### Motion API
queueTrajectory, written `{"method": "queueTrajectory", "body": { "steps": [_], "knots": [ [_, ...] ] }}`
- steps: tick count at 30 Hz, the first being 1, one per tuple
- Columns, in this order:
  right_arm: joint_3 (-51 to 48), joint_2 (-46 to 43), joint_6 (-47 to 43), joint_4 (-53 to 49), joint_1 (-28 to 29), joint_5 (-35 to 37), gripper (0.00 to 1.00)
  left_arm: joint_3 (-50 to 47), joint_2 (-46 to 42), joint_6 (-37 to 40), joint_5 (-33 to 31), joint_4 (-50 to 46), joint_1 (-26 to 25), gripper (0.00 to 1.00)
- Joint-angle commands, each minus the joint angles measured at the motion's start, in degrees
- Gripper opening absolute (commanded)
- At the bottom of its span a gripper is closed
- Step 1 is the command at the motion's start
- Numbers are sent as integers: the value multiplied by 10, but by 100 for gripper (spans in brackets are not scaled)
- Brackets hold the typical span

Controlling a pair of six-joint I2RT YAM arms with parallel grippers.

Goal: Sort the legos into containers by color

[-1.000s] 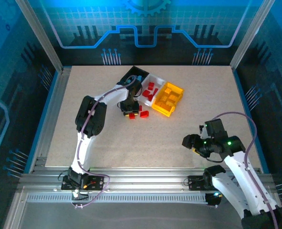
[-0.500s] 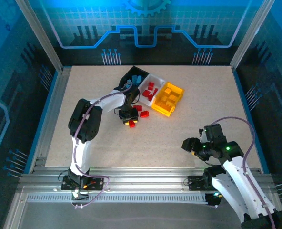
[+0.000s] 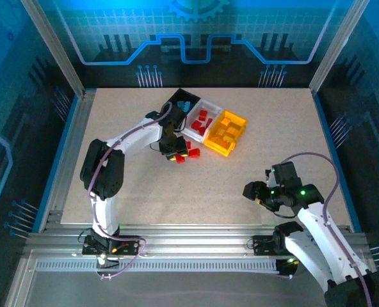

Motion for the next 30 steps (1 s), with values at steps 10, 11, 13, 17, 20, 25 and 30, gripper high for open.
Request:
{"method": "queueTrajectory", "body": {
  "steps": [10,11,13,17,20,25,30],
  "knots": [
    [59,51,-22,-23,10,-13,67,271,132,5,24,-14,4,34],
    [64,52,-21,-26,10,-10,67,309,158,8,21,-25,4,34],
    [73,50,-17,-28,9,-6,67,380,207,7,23,-44,8,34],
    [87,45,-7,-35,10,1,67,491,288,0,26,-72,17,34],
    [92,36,-1,-40,10,4,67,518,315,-9,31,-66,25,35],
    [93,23,-5,-55,10,15,67,522,335,-17,48,-42,33,39],
    [63,14,-13,-34,9,21,68,524,333,-23,43,-45,33,51]
  ]
}}
